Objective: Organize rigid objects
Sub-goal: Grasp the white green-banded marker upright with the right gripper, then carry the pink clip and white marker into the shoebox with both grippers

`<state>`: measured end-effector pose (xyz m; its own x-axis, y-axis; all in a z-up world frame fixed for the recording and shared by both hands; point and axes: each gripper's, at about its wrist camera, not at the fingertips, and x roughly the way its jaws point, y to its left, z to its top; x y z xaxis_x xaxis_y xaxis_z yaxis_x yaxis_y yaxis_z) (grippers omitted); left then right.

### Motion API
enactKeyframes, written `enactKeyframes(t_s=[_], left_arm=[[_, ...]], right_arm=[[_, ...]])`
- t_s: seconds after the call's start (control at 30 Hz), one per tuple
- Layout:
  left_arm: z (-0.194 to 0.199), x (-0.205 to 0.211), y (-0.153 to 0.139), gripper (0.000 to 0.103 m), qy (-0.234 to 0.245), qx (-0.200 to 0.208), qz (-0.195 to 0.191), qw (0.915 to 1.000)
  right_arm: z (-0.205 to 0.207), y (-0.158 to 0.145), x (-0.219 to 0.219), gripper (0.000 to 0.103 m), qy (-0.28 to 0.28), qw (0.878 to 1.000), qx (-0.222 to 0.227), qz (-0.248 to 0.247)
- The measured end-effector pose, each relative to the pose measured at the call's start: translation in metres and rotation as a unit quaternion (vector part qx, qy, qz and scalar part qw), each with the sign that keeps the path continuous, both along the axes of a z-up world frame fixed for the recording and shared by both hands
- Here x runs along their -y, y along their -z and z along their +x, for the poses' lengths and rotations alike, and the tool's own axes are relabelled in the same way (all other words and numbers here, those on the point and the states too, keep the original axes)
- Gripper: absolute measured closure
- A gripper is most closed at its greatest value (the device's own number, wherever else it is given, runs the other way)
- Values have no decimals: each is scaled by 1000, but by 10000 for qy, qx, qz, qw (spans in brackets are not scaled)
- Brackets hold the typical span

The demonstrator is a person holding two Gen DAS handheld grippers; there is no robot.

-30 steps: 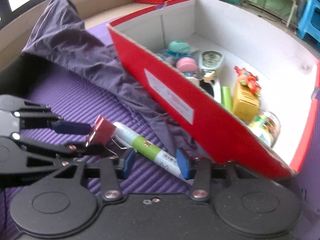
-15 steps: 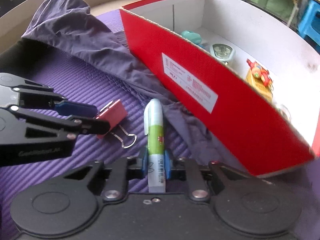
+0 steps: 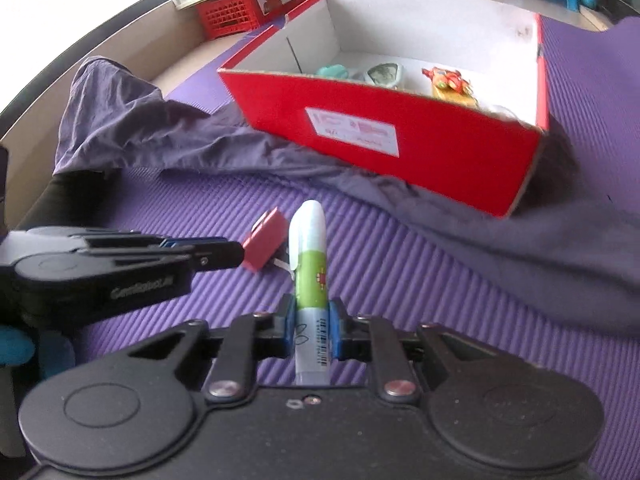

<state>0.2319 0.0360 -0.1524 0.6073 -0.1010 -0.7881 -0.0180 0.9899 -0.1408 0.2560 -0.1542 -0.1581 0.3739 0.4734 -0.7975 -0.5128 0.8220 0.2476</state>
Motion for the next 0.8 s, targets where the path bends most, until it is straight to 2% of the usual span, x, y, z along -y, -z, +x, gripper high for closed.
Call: enactKeyframes(t_s=[0.03,0.13,0.2,0.37,0.43,0.5,0.57,0.67,0.8], left_arm=[[0,1,0,96,1,5,95,10000],[0,-5,-1,95,119,-29,-87,9999],[5,-6,1,91,187,-121,-90,9997],[21,-5,12,80,263,-255,228,9991],[29,-6,17,72,315,-283,201,9989],[35,-6,20,46,346,-289,143,9989],[39,-4,22,36,413,-220,180,9987],[48,0,30,36,514,-344,194,9979],[53,2,32,37,513,-309,220,9980]], right_arm=[[-5,-1,1,87,11,10000,0,5],[-19,-7,5,87,2,10000,78,24],[-24,-10,9,87,4,9999,87,103],[-27,-5,17,87,84,9996,31,265],[-26,-2,21,87,134,9994,-11,327],[-25,2,25,87,154,9992,-25,368],[-24,5,28,87,164,9991,-28,390],[-20,12,33,87,243,9986,-78,467],[-14,19,38,87,344,9980,-142,518]])
